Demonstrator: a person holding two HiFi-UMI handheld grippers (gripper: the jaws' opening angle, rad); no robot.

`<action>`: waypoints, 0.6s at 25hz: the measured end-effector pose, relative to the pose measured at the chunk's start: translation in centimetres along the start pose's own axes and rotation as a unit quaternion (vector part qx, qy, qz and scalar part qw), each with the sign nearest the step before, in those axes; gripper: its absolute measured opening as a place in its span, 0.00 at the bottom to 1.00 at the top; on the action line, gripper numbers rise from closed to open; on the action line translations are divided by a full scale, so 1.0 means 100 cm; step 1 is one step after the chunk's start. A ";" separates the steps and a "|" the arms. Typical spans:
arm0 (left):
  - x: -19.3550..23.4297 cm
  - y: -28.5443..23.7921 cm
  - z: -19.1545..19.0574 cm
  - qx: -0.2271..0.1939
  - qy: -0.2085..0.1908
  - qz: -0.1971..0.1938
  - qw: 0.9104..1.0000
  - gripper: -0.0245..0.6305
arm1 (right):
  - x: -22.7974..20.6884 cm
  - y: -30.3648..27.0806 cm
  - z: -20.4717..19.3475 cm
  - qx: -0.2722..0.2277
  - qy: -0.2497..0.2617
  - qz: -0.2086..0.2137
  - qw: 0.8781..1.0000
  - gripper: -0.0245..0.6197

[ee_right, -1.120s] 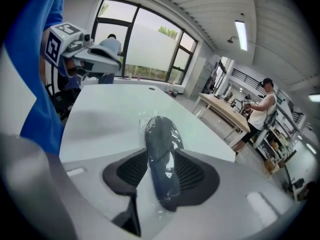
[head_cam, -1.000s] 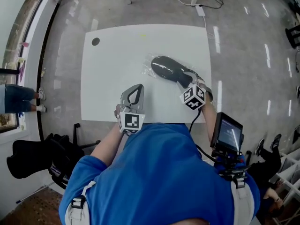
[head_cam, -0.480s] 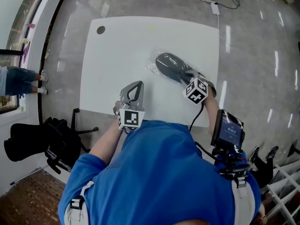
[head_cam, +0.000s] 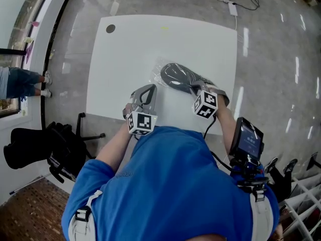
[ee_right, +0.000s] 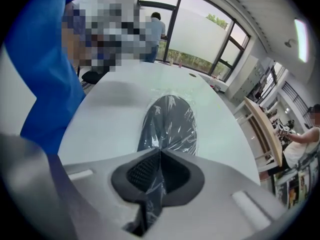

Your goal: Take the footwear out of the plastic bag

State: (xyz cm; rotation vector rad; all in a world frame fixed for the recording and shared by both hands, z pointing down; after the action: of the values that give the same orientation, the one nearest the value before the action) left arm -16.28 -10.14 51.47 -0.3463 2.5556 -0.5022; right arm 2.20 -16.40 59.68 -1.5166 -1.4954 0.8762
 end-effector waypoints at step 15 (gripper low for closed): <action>-0.022 -0.002 -0.040 0.003 -0.217 -0.114 0.969 0.05 | 0.064 0.004 0.037 -0.004 0.105 0.010 0.994 0.05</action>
State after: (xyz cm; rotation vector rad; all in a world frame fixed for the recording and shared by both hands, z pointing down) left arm -16.48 -8.44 55.73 -0.6746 2.0996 -0.4564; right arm -0.60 -9.73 58.15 -1.5794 -1.3344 0.7003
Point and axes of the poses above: the fingertips, and each gripper's own axes: y backward along the fingers, x to its left, z out of its top, the point moved 6 cm from there along y, backward along the fingers, and after that the axes turned 9 degrees about z, right-handed, at the moved point
